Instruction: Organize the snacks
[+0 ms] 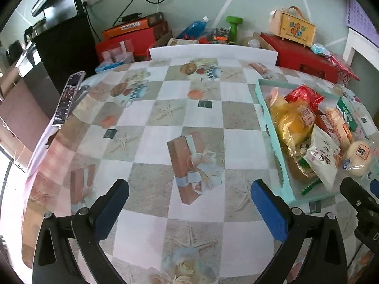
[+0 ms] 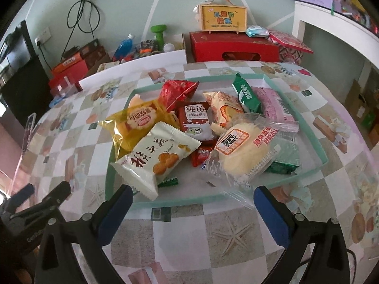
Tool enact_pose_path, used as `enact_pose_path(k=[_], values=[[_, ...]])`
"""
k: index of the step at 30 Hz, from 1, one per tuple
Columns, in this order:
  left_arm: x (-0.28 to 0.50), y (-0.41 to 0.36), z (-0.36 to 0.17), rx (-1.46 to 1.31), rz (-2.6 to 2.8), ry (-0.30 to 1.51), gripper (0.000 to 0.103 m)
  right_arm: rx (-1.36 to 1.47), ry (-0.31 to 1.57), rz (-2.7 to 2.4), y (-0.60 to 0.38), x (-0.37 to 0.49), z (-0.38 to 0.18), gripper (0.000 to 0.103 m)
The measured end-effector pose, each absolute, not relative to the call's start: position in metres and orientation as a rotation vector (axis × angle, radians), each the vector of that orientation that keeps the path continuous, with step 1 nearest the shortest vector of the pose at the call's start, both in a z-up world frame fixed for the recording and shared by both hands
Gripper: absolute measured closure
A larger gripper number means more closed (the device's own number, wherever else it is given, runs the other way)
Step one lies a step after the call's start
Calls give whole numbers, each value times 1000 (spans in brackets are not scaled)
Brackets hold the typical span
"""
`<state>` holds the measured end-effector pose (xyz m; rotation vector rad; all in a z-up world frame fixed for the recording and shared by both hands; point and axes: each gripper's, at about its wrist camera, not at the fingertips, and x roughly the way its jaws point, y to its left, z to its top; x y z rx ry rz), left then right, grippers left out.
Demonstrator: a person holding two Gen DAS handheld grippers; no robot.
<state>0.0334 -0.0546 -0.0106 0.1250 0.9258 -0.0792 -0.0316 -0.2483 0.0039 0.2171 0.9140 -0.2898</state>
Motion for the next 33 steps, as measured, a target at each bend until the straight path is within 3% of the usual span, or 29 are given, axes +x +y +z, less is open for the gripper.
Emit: enact_pose_path(k=[33], values=[[51,-42,-28,73,-41,954,1,157,930,-312,-249,-20,-9,0]])
